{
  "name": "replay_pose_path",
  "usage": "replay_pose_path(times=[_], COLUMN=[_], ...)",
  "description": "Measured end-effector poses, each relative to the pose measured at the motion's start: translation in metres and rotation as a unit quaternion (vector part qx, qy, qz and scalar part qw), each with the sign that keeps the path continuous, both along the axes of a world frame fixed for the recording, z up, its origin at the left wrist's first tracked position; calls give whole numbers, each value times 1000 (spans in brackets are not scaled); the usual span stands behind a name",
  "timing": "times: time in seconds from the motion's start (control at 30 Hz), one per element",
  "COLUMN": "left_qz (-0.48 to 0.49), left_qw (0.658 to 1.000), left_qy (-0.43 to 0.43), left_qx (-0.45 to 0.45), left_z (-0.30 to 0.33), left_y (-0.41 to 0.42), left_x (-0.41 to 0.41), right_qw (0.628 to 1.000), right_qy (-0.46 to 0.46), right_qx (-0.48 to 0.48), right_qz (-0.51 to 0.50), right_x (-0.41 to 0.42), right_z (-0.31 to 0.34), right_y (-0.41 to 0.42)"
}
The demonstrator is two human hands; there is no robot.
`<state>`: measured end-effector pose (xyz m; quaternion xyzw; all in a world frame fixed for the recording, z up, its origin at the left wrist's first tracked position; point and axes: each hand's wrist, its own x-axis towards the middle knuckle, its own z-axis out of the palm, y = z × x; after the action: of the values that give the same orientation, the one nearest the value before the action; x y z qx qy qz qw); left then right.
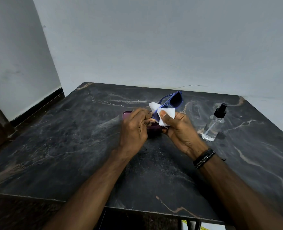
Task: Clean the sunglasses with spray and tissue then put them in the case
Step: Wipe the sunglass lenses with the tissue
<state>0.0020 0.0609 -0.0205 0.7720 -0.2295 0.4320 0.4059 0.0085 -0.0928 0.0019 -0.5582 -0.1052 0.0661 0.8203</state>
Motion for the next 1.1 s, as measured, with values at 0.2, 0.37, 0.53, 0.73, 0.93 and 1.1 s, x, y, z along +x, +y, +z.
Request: replay_pose_path(times=[0.2, 0.37, 0.53, 0.73, 0.93, 1.1], left_qz=[6, -5, -8, 2, 10, 0], left_qw=[1000, 1000, 1000, 1000, 1000, 1000], left_qy=[-10, -9, -4, -11, -5, -6], left_qx=[8, -7, -11, 2, -7, -30], left_z=[0, 0, -1, -2, -2, -2], left_y=[-3, -3, 0, -4, -5, -1], left_x=[-1, -1, 2, -1, 1, 1], right_qw=[1000, 1000, 1000, 1000, 999, 1000], right_qy=[9, 5, -4, 1, 4, -4], right_qx=[7, 25, 24, 29, 34, 29], right_qz=[-18, -19, -7, -12, -19, 2], right_x=[-1, 3, 2, -1, 3, 4], right_z=[1, 1, 0, 1, 2, 0], right_y=[2, 3, 0, 2, 0, -2])
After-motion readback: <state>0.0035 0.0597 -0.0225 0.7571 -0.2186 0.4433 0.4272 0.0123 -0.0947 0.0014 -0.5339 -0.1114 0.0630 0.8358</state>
